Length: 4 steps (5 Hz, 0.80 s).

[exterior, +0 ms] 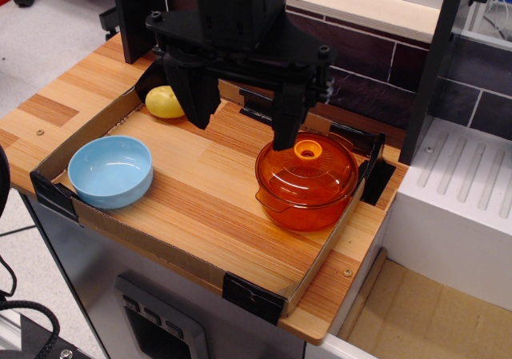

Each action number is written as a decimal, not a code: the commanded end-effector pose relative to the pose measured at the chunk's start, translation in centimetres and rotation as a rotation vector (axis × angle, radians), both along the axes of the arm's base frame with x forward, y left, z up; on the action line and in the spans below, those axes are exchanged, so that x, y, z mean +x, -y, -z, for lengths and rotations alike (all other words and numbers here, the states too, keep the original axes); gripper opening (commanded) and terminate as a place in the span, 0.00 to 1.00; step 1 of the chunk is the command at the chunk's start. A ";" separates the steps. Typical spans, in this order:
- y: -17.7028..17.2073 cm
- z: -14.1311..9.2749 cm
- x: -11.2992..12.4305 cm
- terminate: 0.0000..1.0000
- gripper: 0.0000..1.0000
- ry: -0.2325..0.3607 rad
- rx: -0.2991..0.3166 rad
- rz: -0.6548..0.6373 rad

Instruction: Take lid off pot

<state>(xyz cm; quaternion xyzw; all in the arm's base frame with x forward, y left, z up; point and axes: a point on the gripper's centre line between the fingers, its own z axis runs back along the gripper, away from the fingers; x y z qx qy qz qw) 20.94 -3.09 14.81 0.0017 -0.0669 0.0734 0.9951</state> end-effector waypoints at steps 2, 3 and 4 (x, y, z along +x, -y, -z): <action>1.0 0.8 2.8 0.00 1.00 0.005 -0.004 -0.042; 1.3 1.6 5.3 0.00 1.00 -0.007 -0.051 -0.034; 1.3 2.6 5.7 0.00 1.00 -0.003 -0.094 -0.040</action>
